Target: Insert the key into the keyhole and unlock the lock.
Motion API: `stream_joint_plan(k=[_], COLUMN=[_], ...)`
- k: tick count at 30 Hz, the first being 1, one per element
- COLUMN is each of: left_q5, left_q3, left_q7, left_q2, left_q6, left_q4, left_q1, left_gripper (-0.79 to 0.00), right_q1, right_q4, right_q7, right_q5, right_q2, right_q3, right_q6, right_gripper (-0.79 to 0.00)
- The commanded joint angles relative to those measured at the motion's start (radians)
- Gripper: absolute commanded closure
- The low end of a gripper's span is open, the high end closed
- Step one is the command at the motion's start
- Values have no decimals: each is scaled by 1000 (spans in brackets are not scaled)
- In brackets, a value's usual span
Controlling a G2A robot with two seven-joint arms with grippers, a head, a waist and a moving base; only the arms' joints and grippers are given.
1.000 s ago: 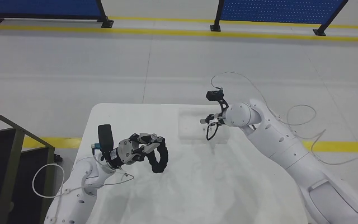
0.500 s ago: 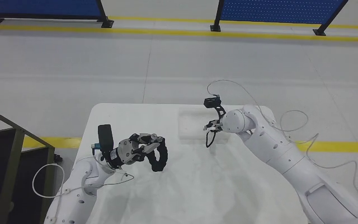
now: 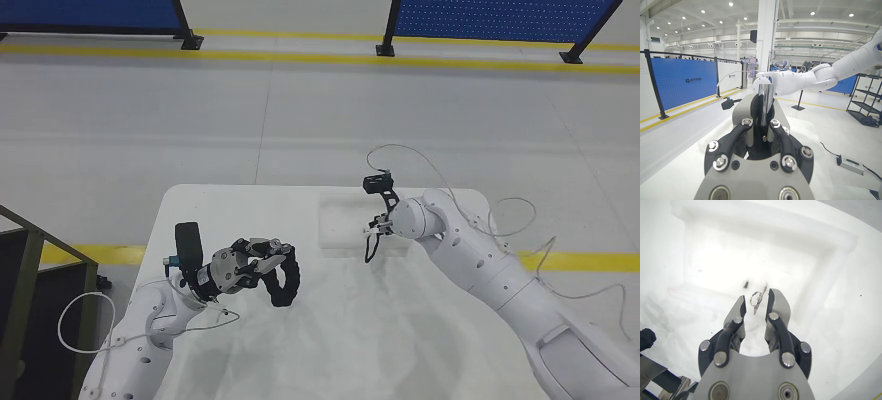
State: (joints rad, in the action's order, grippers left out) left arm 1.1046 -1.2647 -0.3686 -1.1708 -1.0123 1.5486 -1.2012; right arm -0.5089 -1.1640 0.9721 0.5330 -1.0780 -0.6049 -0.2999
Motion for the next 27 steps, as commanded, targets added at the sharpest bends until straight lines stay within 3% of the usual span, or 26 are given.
stream_joint_plan(k=[1,9,15,19,21,22,27], left_q5=[0,0,0,0,0,0,0], left_q3=[0,0,0,0,0,0,0], left_q7=[0,0,0,0,0,0,0], left_q2=[0,0,0,0,0,0,0], left_q6=[0,0,0,0,0,0,0], left_q4=[0,0,0,0,0,0,0], left_q1=[0,0,0,0,0,0,0], left_gripper=[0,0,0,0,0,0,0], right_q1=[3,8,14,18,21,23,39], right_q4=[5,32,54,73,85,91,111], right_q7=[9,32,53,65,71,74,86], right_q5=[7,26,54,84,97,100,115], right_q2=[-5,-27,-45,-56,-62,-64,-74], right_q3=[2,10,22,33,36,36,27], right_q6=[5,18,12,12,11,9,11], right_gripper=[-246,-259,-222,-145,-18,0,0])
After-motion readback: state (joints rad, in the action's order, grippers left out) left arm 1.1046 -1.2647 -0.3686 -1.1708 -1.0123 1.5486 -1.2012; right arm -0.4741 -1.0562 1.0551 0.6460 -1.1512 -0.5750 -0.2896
